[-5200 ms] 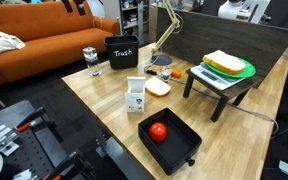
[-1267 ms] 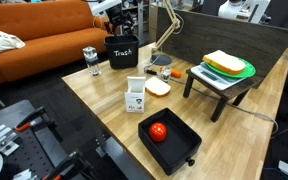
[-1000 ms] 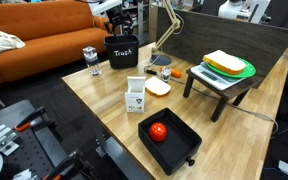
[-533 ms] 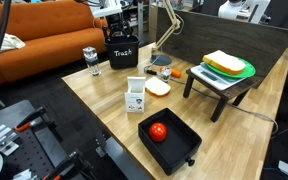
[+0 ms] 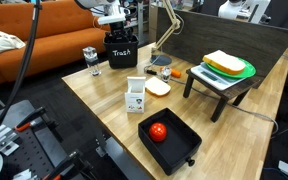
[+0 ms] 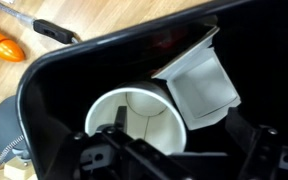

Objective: Take the white cup from the black bin and put it on the table

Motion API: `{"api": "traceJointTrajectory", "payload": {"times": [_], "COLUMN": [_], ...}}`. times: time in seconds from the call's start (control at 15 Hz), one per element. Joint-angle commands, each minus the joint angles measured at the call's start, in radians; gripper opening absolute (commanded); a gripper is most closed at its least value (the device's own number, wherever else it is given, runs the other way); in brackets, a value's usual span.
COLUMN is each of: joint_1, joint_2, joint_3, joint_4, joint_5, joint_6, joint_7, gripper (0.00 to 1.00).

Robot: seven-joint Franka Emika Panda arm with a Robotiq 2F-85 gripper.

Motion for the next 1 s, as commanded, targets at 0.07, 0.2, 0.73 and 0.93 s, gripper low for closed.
{"api": "traceJointTrajectory", "payload": {"times": [0.07,0.2,0.73,0.93], "joint_1": [-0.01,-0.008,-0.014,-0.02], "joint_2": [0.054,0.062,0.029,0.014], "joint_3": [0.011,0.004,-0.001,0.001], "joint_4": [0.085,0.094,0.108,0.099], "joint_5": [0.028,0.031,0.035,0.028], "joint_6": [-0.074,-0.082,-0.068,-0.059], "joint_7": [-0.045,-0.019,-0.008,-0.001], "gripper": [0.84,0.69,0.12,0.0]}}
